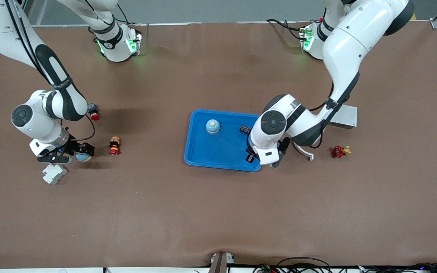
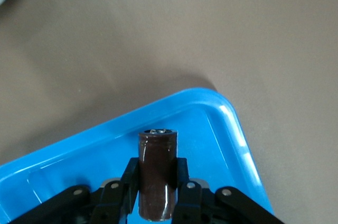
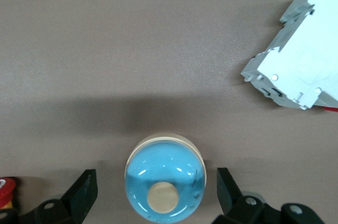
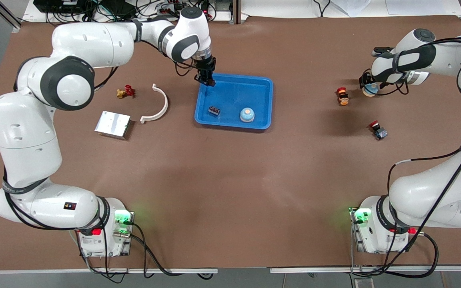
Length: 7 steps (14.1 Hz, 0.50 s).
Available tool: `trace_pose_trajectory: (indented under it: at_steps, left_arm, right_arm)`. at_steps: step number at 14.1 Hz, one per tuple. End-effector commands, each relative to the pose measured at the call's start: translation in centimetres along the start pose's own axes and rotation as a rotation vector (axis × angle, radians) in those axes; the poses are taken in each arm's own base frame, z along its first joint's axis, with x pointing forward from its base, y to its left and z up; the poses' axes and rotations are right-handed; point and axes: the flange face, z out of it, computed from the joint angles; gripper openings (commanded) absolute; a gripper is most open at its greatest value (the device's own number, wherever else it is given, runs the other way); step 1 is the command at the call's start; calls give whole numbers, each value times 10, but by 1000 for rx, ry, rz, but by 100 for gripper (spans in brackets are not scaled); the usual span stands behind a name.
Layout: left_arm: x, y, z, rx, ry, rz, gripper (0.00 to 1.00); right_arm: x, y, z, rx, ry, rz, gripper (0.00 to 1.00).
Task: Place electrolytic capacitor and blue bell in tray
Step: 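Carry the second capacitor into the tray and open the left gripper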
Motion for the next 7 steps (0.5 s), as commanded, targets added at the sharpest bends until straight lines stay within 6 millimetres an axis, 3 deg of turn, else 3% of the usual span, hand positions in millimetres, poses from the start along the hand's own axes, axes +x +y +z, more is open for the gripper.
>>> trace_pose_trajectory:
  at_steps: [1, 7]
  left_arm:
    - [-13, 4, 9, -13, 22, 22, 0]
    - [-24, 2, 29, -11, 4, 37, 0]
  right_arm:
    - [2, 8, -3, 3, 9, -8, 100]
    - [0, 10, -1, 5, 3, 1, 100]
